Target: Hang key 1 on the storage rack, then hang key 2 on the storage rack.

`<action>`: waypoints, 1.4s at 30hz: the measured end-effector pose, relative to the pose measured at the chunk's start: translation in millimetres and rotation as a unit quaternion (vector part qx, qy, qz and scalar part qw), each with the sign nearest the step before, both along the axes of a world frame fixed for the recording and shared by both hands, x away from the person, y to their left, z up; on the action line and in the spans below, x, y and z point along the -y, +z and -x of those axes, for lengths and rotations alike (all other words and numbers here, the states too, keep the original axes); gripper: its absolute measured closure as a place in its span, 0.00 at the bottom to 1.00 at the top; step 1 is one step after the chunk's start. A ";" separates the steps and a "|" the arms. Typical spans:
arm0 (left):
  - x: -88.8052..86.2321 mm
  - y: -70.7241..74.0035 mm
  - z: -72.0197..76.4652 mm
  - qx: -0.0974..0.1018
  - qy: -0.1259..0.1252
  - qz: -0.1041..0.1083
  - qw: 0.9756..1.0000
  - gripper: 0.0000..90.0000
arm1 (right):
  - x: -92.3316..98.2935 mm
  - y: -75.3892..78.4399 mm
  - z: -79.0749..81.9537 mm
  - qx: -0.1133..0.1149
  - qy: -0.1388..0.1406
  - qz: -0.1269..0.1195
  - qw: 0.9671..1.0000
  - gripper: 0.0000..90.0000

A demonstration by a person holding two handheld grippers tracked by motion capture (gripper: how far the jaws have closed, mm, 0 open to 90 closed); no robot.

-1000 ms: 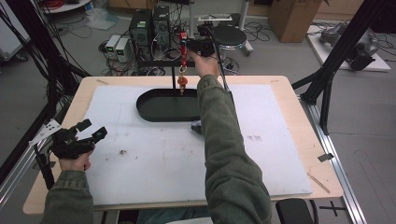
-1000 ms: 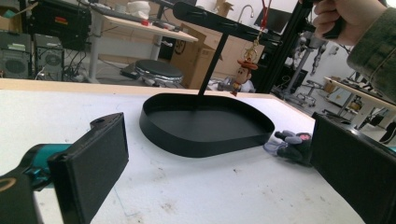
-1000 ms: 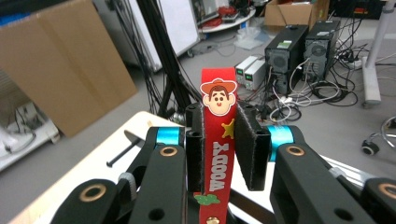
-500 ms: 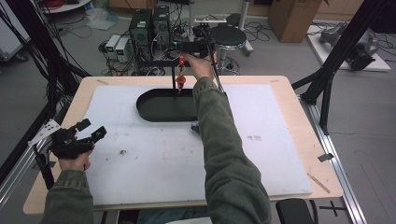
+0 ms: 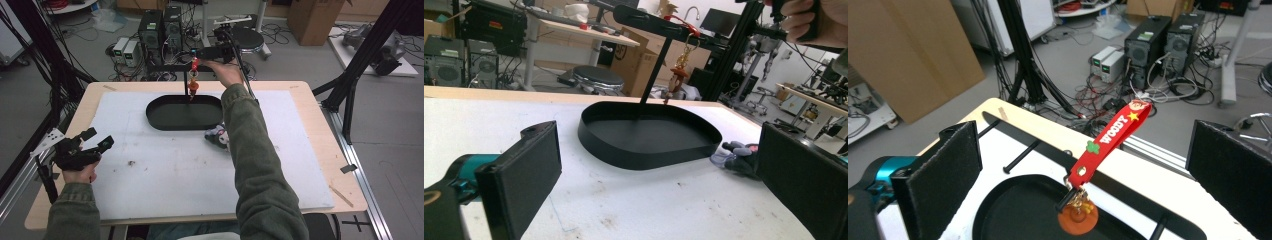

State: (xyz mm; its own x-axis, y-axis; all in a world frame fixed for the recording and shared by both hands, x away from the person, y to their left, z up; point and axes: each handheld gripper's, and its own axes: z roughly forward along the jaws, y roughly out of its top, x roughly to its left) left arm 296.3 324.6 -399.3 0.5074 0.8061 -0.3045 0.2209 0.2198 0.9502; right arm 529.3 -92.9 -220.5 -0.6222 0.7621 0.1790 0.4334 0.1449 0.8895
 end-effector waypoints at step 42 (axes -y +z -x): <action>2.1 -0.4 -0.7 -0.006 -0.005 -0.002 1.000 0.06 | 77.1 -81.3 91.7 -0.015 0.031 0.051 0.998 0.00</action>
State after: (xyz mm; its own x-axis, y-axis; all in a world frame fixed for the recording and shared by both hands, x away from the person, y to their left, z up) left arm 296.9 322.5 -399.8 0.5116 0.8021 -0.3082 0.2350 0.2144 0.9480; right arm 437.6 -169.9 -301.8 -0.6643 0.7375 0.1218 0.4466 0.2609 0.8559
